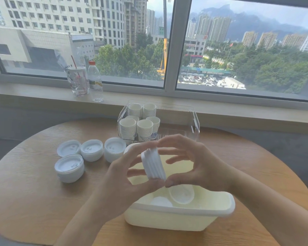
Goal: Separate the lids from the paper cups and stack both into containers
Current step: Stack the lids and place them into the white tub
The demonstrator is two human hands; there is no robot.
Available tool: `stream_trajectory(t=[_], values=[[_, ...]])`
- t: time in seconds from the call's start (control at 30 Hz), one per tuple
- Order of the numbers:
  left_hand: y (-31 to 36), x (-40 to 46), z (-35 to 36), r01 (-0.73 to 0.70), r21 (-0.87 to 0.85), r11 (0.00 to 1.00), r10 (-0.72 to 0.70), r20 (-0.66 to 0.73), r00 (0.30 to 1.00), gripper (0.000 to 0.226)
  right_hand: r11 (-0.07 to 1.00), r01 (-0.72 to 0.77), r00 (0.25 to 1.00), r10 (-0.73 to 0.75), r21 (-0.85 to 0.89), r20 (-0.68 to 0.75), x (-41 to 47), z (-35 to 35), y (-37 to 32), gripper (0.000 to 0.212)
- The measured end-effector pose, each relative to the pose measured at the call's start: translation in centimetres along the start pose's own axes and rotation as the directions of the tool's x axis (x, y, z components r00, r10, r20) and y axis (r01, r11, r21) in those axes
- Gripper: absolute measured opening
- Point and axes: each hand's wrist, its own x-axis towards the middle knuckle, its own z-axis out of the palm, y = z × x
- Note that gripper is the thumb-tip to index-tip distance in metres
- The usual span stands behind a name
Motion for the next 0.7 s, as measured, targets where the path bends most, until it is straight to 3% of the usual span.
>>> stream_trajectory(t=[0.1,0.17,0.27,0.33,0.5,0.7], values=[[-0.6,-0.2,-0.2,-0.008,0.053,0.999,0.012,-0.070,0.997,0.066,0.996,-0.029,0.999,0.031,-0.085,0.022,0.3,0.0,0.7,0.082],[-1.3,-0.3,-0.8,-0.004,0.116,0.993,0.018,-0.119,0.993,0.067,0.966,-0.079,0.993,0.098,-0.248,0.066,0.7,-0.3,1.8,0.079],[-2.2,-0.7,-1.5,-0.009,0.202,0.979,0.038,-0.141,0.989,0.071,0.808,-0.168,0.934,0.314,-0.565,0.171,1.3,-0.7,3.8,0.078],[-2.4,-0.9,-1.7,-0.005,0.206,0.979,0.034,-0.135,0.990,0.073,0.722,-0.178,0.851,0.454,-0.669,0.263,1.7,-0.4,5.2,0.084],[-2.9,-1.2,-1.7,-0.012,0.194,0.981,0.038,-0.129,0.991,0.075,0.624,-0.119,0.709,0.598,-0.772,0.374,2.4,1.5,8.6,0.099],[-3.2,-1.3,-1.9,-0.005,0.176,0.984,0.028,-0.130,0.991,0.074,0.542,-0.042,0.671,0.638,-0.840,0.378,2.3,2.2,10.1,0.094]])
